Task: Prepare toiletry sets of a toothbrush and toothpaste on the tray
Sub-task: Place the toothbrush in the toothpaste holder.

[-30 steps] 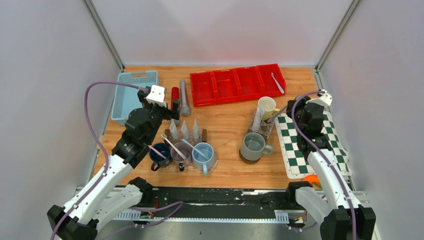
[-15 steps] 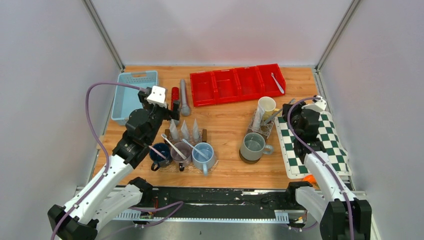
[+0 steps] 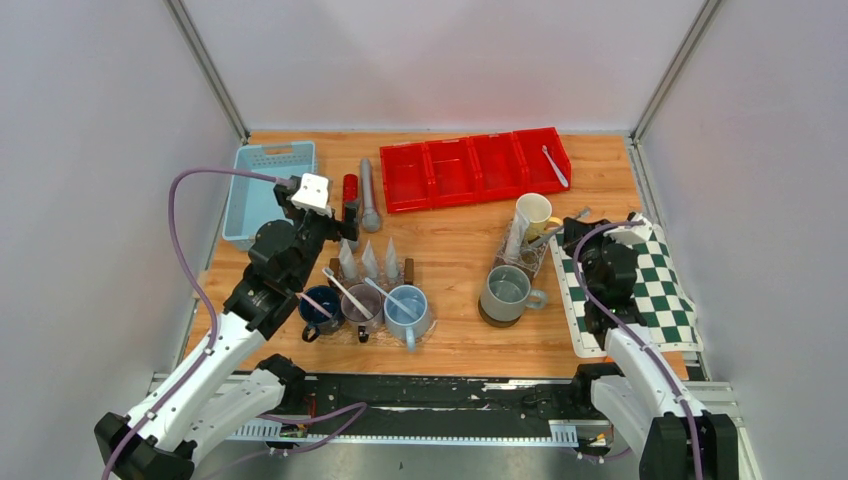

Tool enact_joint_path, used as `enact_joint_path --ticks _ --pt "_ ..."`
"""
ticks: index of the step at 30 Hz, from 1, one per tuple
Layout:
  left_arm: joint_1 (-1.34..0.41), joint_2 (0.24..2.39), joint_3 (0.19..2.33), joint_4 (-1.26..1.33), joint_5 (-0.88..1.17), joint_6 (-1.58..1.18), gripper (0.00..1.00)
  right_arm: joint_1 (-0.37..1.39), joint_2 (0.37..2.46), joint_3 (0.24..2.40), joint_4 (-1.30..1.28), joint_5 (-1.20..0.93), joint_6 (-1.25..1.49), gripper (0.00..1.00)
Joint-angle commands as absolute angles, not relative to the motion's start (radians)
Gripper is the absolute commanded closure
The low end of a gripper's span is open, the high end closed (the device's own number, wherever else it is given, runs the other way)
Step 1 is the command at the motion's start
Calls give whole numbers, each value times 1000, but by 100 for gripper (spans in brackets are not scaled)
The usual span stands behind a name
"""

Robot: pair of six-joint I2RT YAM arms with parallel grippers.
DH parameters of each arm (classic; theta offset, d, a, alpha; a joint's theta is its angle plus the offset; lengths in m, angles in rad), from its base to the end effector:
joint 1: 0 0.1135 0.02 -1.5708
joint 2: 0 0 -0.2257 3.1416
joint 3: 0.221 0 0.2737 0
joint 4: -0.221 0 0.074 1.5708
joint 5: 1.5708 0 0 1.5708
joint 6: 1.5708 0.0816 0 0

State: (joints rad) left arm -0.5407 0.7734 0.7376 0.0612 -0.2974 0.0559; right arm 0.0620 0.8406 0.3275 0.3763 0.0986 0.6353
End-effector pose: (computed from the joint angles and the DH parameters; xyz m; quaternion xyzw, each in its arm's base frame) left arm 0.2519 -0.1234 0.3254 0.1015 0.6911 -0.0696 0.7123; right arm 0.2853 0.0097 0.1817 0.2439 0.7130 0.1893 0.6295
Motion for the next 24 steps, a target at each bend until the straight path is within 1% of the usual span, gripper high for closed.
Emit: enact_joint_path --ticks 1,12,19,24 --pt "-535 755 732 129 -292 75 0 59 848 307 523 72 648 100" --pt "-537 745 720 150 -287 86 0 73 913 244 674 71 607 100" --pt "-536 739 714 157 -282 97 0 91 958 227 722 65 610 96" --pt "-537 730 710 163 -281 104 0 106 971 208 759 77 603 95"
